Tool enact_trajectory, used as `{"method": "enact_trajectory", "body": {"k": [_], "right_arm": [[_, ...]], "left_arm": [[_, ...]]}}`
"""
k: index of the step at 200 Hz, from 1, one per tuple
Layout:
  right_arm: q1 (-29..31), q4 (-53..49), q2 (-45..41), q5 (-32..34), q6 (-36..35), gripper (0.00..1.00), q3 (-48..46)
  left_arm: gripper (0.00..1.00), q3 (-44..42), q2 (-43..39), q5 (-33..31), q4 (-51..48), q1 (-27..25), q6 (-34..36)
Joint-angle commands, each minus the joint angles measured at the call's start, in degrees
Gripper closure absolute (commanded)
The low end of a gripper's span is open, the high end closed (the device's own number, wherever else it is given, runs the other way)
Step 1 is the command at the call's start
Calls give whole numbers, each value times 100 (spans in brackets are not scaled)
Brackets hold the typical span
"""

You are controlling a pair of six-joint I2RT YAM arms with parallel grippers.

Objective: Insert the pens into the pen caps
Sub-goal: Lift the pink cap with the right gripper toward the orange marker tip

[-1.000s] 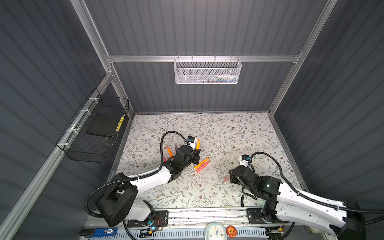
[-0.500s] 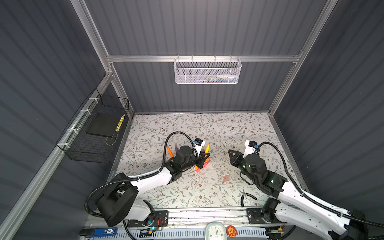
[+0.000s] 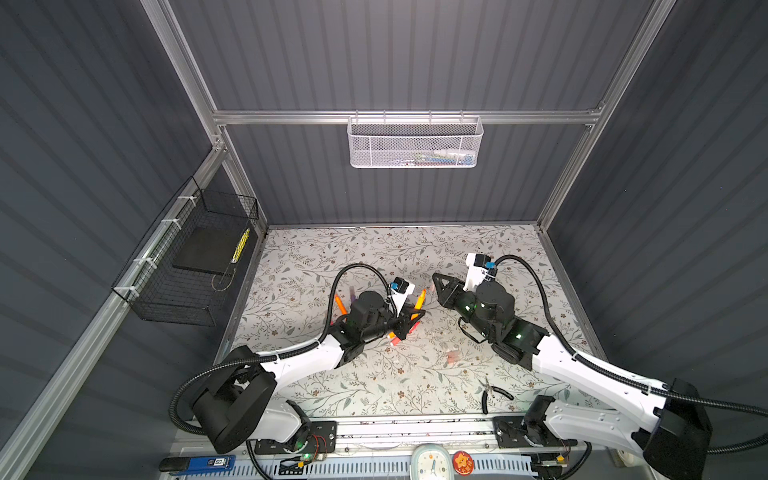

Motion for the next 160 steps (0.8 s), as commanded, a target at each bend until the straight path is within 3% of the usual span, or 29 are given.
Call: {"method": "enact_trajectory", "body": {"k": [1, 160], "right_arm": [[-11, 302, 218, -227, -165, 100, 216], [-10, 424, 391, -6, -297, 100, 172]], "left_arm": [[100, -62, -83, 159, 146, -48, 89], [100, -91, -155, 159, 168, -50, 60]]}}
